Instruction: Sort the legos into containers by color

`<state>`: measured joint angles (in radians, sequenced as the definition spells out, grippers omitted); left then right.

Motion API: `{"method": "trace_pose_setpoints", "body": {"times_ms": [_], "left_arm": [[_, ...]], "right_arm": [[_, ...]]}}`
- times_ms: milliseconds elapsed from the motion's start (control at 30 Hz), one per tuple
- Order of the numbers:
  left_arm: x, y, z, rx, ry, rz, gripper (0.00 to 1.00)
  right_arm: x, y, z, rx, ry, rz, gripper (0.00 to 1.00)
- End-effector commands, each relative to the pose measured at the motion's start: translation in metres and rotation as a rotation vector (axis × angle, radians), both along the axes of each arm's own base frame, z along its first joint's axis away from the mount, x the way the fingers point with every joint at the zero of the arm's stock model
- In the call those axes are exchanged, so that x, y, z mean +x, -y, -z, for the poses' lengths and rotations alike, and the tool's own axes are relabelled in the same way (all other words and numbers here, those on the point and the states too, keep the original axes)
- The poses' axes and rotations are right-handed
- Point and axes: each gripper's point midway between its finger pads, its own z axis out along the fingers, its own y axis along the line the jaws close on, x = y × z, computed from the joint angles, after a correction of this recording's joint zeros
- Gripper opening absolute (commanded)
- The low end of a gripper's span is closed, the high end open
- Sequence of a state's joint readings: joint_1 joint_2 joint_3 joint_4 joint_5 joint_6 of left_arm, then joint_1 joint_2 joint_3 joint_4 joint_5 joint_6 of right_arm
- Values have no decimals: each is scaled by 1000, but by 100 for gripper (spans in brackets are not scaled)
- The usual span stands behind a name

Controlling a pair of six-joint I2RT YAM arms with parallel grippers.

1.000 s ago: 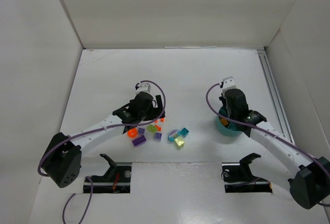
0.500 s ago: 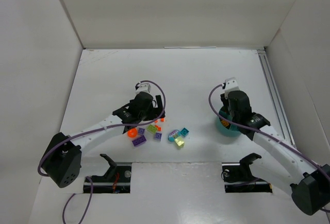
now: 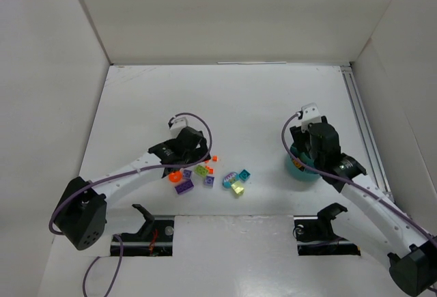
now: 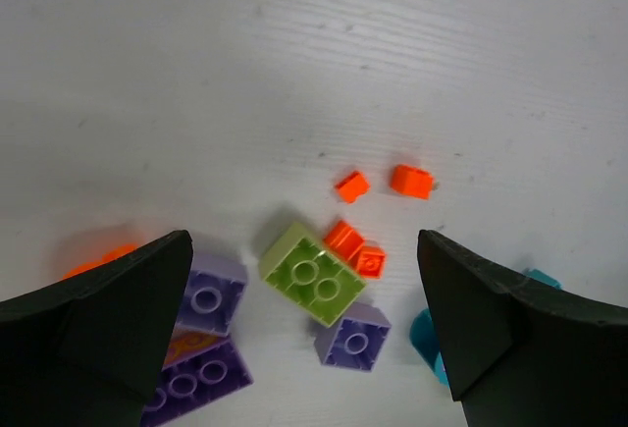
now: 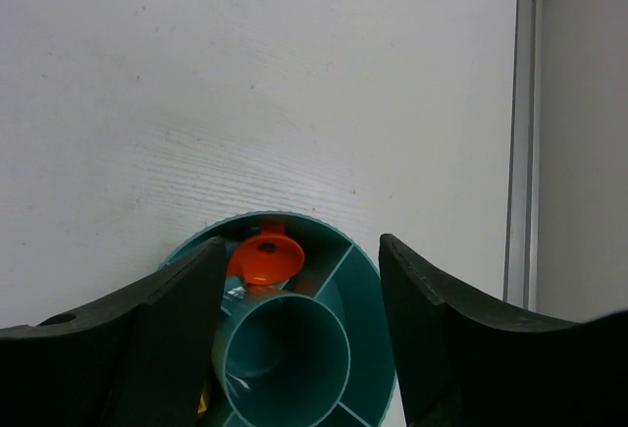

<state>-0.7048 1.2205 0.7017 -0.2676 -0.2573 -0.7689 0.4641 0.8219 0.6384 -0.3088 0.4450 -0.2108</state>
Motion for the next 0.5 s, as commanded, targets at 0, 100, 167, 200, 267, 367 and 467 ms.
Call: {"method": "trace_pose_setpoints", "body": {"times_ms": [0, 100, 167, 200, 267, 367, 467], "left_arm": [[-20, -48, 4, 75, -63, -252, 97], [-38, -76, 6, 38, -124, -475, 95], [-41, -89, 10, 3, -146, -564, 95], [-46, -91, 13, -20, -173, -589, 94], [-48, -100, 20, -62, -183, -639, 91], [-53, -107, 31, -102, -205, -688, 81], [-53, -105, 32, -148, -207, -698, 72]], "right_arm": [[3, -1, -14, 22, 48, -10, 69], [3, -1, -14, 22, 48, -10, 69], [3, -1, -14, 22, 48, -10, 69], [3, -3, -11, 21, 38, -18, 69], [3, -3, -11, 21, 38, -18, 69], [4, -3, -9, 17, 29, -18, 69], [5, -6, -10, 25, 36, -26, 69]]}}
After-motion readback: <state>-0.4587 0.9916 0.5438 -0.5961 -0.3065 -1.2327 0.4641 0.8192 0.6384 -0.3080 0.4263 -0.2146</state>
